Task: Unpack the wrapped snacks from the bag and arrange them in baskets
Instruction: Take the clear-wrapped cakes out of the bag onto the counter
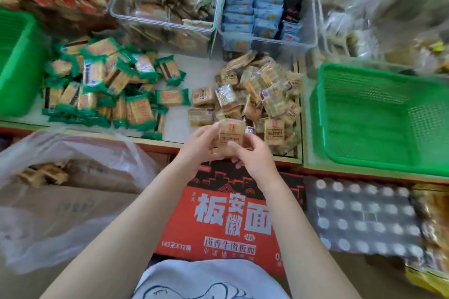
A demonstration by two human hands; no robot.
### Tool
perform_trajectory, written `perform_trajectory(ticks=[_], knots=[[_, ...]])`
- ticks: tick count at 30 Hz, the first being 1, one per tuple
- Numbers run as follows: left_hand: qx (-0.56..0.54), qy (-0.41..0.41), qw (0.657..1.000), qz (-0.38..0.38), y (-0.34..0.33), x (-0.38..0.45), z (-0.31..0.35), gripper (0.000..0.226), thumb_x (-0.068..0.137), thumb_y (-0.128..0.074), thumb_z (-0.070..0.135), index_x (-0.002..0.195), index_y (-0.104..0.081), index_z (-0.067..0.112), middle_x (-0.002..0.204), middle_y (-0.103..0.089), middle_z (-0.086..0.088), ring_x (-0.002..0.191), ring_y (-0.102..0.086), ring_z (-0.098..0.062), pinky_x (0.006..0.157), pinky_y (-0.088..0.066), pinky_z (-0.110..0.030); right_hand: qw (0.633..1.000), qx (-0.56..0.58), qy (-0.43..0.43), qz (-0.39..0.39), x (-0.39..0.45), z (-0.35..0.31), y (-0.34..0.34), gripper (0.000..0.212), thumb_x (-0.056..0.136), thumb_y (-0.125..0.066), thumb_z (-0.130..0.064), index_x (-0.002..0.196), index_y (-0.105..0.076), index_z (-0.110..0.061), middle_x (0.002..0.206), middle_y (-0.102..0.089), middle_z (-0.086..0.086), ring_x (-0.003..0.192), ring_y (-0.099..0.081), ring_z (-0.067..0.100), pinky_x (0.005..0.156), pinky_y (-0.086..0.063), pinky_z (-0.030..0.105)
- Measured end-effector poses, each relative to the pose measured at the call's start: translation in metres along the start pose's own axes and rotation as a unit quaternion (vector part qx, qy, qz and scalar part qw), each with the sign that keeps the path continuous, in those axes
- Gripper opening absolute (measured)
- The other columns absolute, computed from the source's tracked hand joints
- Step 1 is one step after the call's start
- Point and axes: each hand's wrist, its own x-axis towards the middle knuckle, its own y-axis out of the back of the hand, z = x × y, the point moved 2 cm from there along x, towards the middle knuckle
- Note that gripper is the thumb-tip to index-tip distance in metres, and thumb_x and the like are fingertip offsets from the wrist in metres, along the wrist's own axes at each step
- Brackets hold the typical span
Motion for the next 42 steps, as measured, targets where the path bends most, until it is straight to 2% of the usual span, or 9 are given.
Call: perform_trajectory(ticks=[3, 6, 12, 17, 23, 29, 34, 39, 42], knots=[[0.225, -0.002, 0.948, 0.224, 0.03, 0.024, -0.025, 0.056, 0.088, -0.071, 0.042, 0.137, -0.052, 0.023, 0.129, -0.059, -0.009, 0.115, -0.06, -0.025, 0.095, -0.053, -0.048, 0.991, -0.102, 0.037, 0.072, 0.031, 0.0, 0.006, 0.04, 0.092, -0.067, -0.03, 0.13, -0.062, -0.018, 0.114, -0.066, -0.001, 0.095, -0.065, 0.014, 0.082, -0.056, 0.033], [0.337, 0.023, 0.922, 0.189, 0.032, 0.039, -0.043, 0.086, 0.077, -0.082, 0.042, 0.148, -0.036, 0.029, 0.133, -0.056, -0.007, 0.117, -0.058, -0.025, 0.094, -0.053, -0.044, 0.974, -0.159, 0.087, 0.137, 0.048, -0.006, 0.001, 0.042, 0.097, -0.06, -0.016, 0.138, -0.054, -0.019, 0.131, -0.051, 0.002, 0.084, -0.06, 0.005, 0.077, -0.052, 0.022], [0.291, 0.037, 0.936, 0.195, 0.026, 0.056, -0.038, 0.067, 0.074, -0.086, 0.041, 0.129, -0.051, 0.027, 0.11, -0.066, 0.001, 0.097, -0.066, -0.02, 0.085, -0.054, -0.034, 0.912, -0.288, 0.251, 0.15, 0.033, 0.007, -0.017, 0.034, 0.091, -0.058, -0.004, 0.124, -0.065, -0.012, 0.126, -0.054, 0.009, 0.105, -0.058, 0.023, 0.084, -0.056, 0.043], [0.142, 0.055, 0.965, 0.215, 0.045, 0.066, -0.042, 0.044, 0.077, -0.087, 0.028, 0.11, -0.058, 0.024, 0.097, -0.068, -0.005, 0.091, -0.07, -0.023, 0.084, -0.06, -0.044, 0.838, -0.504, 0.206, 0.026, 0.038, 0.027, -0.025, 0.055, 0.096, -0.054, -0.028, 0.15, -0.043, -0.025, 0.166, -0.019, 0.004, 0.151, -0.016, 0.033, 0.119, -0.021, 0.052], [0.051, 0.033, 0.972, 0.227, 0.04, 0.081, -0.034, 0.019, 0.083, -0.076, 0.007, 0.085, -0.065, 0.023, 0.094, -0.071, -0.002, 0.092, -0.071, -0.021, 0.085, -0.06, -0.042, 0.854, -0.499, 0.138, 0.049, 0.05, 0.022, -0.016, 0.063, 0.097, -0.05, -0.028, 0.157, -0.03, -0.022, 0.167, -0.011, 0.007, 0.153, -0.009, 0.032, 0.123, -0.015, 0.049], [0.062, -0.009, 0.985, 0.162, 0.045, 0.069, -0.038, 0.037, 0.091, -0.069, 0.013, 0.127, -0.066, 0.021, 0.122, -0.066, -0.004, 0.106, -0.063, -0.014, 0.075, -0.051, -0.019, 0.882, -0.445, 0.128, 0.085, 0.034, 0.017, -0.018, 0.058, 0.098, -0.051, -0.024, 0.154, -0.036, -0.017, 0.165, -0.02, 0.009, 0.152, -0.014, 0.03, 0.124, -0.016, 0.048], [0.14, -0.106, 0.957, 0.23, 0.079, 0.024, -0.036, 0.029, 0.092, -0.07, 0.032, 0.12, -0.067, 0.024, 0.105, -0.067, 0.008, 0.097, -0.063, -0.008, 0.086, -0.051, -0.025, 0.922, -0.329, 0.177, 0.099, 0.005, -0.002, -0.056, 0.053, 0.095, -0.059, -0.024, 0.146, -0.048, -0.014, 0.157, -0.036, 0.005, 0.146, -0.025, 0.022, 0.122, -0.016, 0.038], [0.187, -0.073, 0.898, 0.392, 0.173, -0.052, -0.095, 0.021, 0.098, -0.058, 0.037, 0.084, -0.066, 0.024, 0.079, -0.066, 0.01, 0.082, -0.063, -0.014, 0.073, -0.048, -0.033, 0.927, -0.283, 0.243, -0.047, -0.017, -0.01, -0.166, 0.047, 0.095, -0.06, -0.024, 0.14, -0.055, -0.009, 0.146, -0.049, 0.006, 0.138, -0.037, 0.02, 0.119, -0.027, 0.034], [0.239, 0.073, 0.878, 0.409, 0.245, -0.074, -0.156, 0.026, 0.101, -0.047, 0.034, 0.1, -0.067, 0.017, 0.102, -0.065, -0.003, 0.1, -0.06, -0.029, 0.083, -0.048, -0.04, 0.918, -0.287, 0.224, -0.157, -0.027, 0.003, -0.241, 0.047, 0.096, -0.061, -0.025, 0.141, -0.054, -0.01, 0.144, -0.051, 0.004, 0.136, -0.039, 0.017, 0.115, -0.027, 0.025]])
